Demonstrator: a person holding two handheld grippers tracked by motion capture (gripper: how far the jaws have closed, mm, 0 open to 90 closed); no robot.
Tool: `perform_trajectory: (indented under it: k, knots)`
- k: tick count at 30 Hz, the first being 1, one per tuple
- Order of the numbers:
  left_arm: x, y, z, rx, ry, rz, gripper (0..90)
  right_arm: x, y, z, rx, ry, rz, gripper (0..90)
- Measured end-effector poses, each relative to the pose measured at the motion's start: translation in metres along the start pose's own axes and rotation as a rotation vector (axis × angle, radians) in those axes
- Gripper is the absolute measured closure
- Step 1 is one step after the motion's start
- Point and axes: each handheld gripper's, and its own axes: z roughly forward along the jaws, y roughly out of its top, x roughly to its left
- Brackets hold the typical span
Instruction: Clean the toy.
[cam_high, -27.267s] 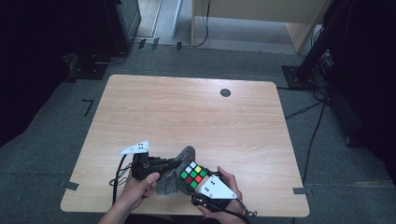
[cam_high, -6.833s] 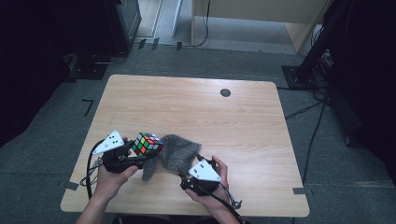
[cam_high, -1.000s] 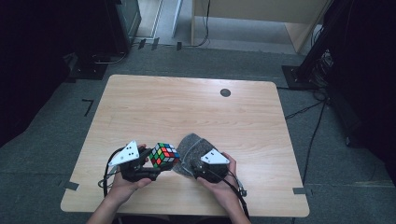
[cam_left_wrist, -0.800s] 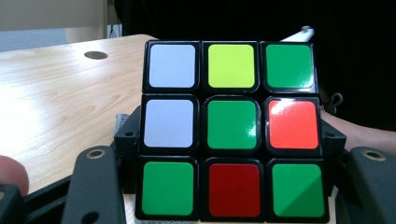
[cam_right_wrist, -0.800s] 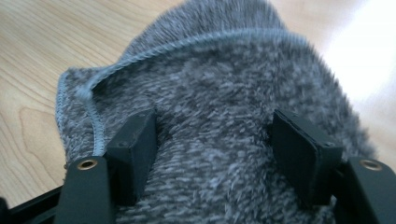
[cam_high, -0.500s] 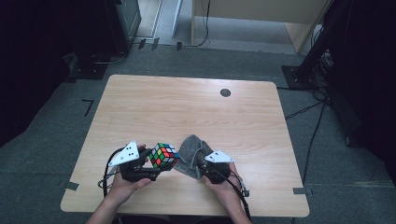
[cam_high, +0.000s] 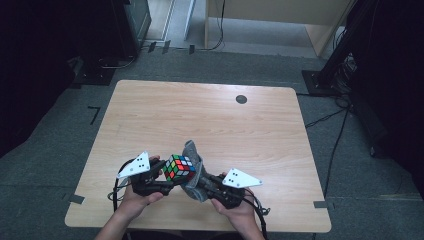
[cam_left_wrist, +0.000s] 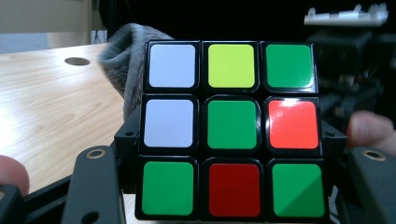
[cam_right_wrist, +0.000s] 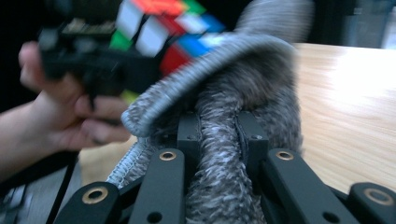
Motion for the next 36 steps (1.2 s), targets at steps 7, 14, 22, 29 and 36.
perform_trajectory:
  k: [7, 14, 22, 29, 36]
  knots:
    - [0.003, 0.0, -0.004, -0.024, -0.019, -0.014, 34.3, 0.005, 0.003, 0.0, 0.0, -0.001, -0.078, 76.0]
    - [0.0, 0.0, 0.0, -0.015, -0.026, -0.011, 34.3, 0.003, 0.003, -0.005, -0.037, 0.004, -0.056, 75.9]
    - [0.003, -0.001, -0.001, -0.024, -0.033, -0.023, 34.3, 0.005, 0.011, -0.01, -0.07, -0.034, -0.076, 75.3]
    - [0.0, 0.001, -0.002, -0.019, -0.024, -0.005, 34.3, 0.014, -0.002, 0.002, -0.003, -0.03, -0.107, 75.1]
    - [0.001, -0.001, -0.001, -0.018, -0.023, -0.01, 34.3, 0.01, 0.012, -0.012, -0.068, -0.07, -0.102, 75.1]
